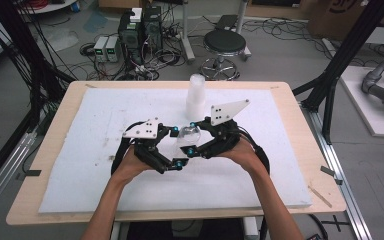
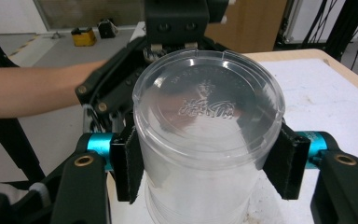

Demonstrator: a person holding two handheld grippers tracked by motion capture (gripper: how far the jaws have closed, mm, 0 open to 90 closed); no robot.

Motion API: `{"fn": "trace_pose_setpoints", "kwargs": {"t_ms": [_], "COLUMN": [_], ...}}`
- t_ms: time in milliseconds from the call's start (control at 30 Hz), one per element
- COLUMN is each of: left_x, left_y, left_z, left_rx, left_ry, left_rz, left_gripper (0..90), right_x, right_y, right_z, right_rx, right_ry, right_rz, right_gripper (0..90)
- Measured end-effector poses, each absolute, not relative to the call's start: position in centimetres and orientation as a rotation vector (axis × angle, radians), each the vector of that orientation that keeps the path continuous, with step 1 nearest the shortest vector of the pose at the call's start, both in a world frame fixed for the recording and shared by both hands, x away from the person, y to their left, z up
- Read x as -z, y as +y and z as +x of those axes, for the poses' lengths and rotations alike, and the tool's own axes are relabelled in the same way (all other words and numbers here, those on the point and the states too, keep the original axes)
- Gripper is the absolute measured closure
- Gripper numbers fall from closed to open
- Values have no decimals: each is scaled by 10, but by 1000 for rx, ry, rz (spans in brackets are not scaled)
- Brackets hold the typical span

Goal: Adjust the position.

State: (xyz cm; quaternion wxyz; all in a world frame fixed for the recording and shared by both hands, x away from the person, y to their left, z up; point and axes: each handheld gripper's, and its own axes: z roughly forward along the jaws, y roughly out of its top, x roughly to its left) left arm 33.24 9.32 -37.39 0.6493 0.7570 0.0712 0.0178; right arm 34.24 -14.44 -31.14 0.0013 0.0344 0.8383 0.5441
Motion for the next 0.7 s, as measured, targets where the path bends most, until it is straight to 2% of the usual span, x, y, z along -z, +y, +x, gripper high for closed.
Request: {"fn": "trace_pose_setpoints", "kwargs": {"t_ms": [400, 600, 700], "left_x": [379, 380, 380], "left_y": [89, 89, 89], "left_z": [335, 334, 334], "left_rx": [-17, -28, -29], "left_ry": [149, 132, 130], "left_rz": [1708, 1712, 1711], "left_gripper": [182, 283, 297], "right_x": [311, 312, 312], "right_y": [-147, -146, -146], "right_z": [342, 342, 342], "right_rx": [-1747, -1748, -1751], "right_ry": [2616, 2620, 2622], "right_rz": [105, 90, 93], "right_gripper": [387, 387, 387]}}
